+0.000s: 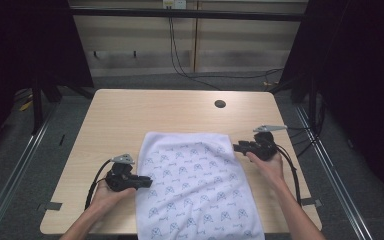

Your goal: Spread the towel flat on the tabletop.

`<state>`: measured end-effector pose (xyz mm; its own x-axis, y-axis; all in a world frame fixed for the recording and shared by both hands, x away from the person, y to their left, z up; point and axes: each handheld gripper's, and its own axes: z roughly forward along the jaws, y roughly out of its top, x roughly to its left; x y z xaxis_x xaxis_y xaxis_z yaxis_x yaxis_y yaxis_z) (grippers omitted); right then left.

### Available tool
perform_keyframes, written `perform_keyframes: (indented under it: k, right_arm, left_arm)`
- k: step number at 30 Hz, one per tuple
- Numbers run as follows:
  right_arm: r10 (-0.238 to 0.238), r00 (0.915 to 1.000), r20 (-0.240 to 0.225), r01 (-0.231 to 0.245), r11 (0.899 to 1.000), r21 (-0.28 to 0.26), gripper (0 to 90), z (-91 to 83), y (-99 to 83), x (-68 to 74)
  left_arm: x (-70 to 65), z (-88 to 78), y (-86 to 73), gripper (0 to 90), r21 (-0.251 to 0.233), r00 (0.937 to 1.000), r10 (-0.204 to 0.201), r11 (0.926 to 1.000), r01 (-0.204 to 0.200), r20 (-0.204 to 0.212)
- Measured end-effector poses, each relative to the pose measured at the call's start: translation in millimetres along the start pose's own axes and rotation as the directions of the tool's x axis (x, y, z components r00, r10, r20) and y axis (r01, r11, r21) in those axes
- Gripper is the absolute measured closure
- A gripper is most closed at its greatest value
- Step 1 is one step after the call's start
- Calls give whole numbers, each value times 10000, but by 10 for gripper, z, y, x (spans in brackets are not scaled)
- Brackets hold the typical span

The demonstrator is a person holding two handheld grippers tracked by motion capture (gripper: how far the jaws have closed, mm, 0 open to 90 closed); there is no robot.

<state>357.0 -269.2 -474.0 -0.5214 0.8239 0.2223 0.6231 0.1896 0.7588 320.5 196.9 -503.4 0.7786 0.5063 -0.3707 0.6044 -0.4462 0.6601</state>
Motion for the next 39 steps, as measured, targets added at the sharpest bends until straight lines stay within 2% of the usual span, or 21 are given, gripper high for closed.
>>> perform_keyframes:
  k: [2, 6, 9, 10, 11, 13, 15, 16, 18, 20, 22, 23, 24, 26, 29, 30, 31, 33, 36, 39]
  right_arm:
    - [36, 10000, 40, -37, 9999, 116, 611, 202, 98, -40]
    - [308, 9991, 281, -318, 9988, 366, 607, 464, 163, -98]
    - [416, 9970, 649, -457, 9969, 633, 669, 592, 160, -128]
    - [456, 9967, 676, -504, 9962, 706, 718, 610, 158, -135]
    - [326, 9960, 830, -384, 9968, 697, 816, 629, 158, -151]
    - [382, 9956, 852, -430, 9976, 548, 900, 625, 170, -194]
    - [553, 9930, 1048, -598, 9974, 400, 900, 599, 193, -266]
    - [596, 9928, 1042, -638, 9973, 370, 900, 583, 204, -309]
    - [728, 9893, 1268, -771, 9966, 299, 900, 544, 218, -371]
    - [637, 9870, 1475, -677, 9975, 219, 900, 518, 240, -414]
    - [898, 9887, 1204, -895, 9960, -77, 900, 476, 252, -487]
    - [1074, 9897, 951, -1072, 9942, -79, 829, 483, 239, -506]
    - [1021, 9902, 957, -1031, 9947, 53, 764, 507, 229, -511]
    - [755, 9874, 1389, -817, 9959, 394, 634, 573, 208, -476]
    - [555, 9856, 1598, -641, 9967, 492, 582, 649, 196, -421]
    - [482, 9860, 1597, -566, 9972, 487, 608, 659, 200, -412]
    - [323, 9858, 1645, -421, 9975, 567, 721, 674, 208, -390]
    - [75, 9854, 1701, -196, 9974, 691, 858, 694, 221, -374]
    - [428, 9816, 1863, -548, 9967, 597, 878, 705, 256, -422]
    - [871, 9734, 2120, -937, 9954, 211, 878, 652, 344, -533]
  left_arm:
    - [-1, 8, 19, 793, 0, 9998, 55, 10000, -55, -207]
    - [26, 44, 69, 813, -104, 9976, 282, 9995, -289, -636]
    - [105, 61, 86, 823, -376, 9983, 3, 9993, -25, -579]
    - [138, 64, 110, 832, -303, 9986, 42, 9995, -58, -523]
    - [149, 70, 128, 834, -268, 9983, 73, 9996, -89, -573]
    - [186, 105, 167, 833, -444, 9971, 100, 9989, -134, -758]
    - [221, 131, 183, 833, -614, 9976, 43, 9981, -86, -692]
    - [234, 139, 206, 833, -540, 9978, 25, 9985, -60, -660]
    - [244, 163, 252, 834, -484, 9962, 94, 9987, -136, -860]
    - [258, 199, 271, 834, -705, 9949, 106, 9974, -178, -1000]
    - [285, 206, 294, 834, -643, 9962, 9, 9979, -65, -874]
    - [291, 209, 305, 834, -604, 9961, 5, 9982, -59, -888]
    - [294, 216, 317, 833, -588, 9958, -10, 9983, -44, -912]
    - [306, 235, 330, 831, -687, 9960, -49, 9976, -12, -891]
    - [321, 238, 335, 828, -710, 9965, -110, 9975, 51, -825]
    - [318, 239, 333, 826, -720, 9965, -105, 9974, 46, -824]
    - [316, 240, 333, 821, -721, 9965, -101, 9974, 41, -824]
    - [310, 240, 333, 814, -717, 9964, -62, 9974, 1, -841]
    - [317, 239, 332, 809, -723, 9970, -21, 9974, -34, -769]
    - [318, 244, 332, 784, -778, 9975, 74, 9969, -129, -701]
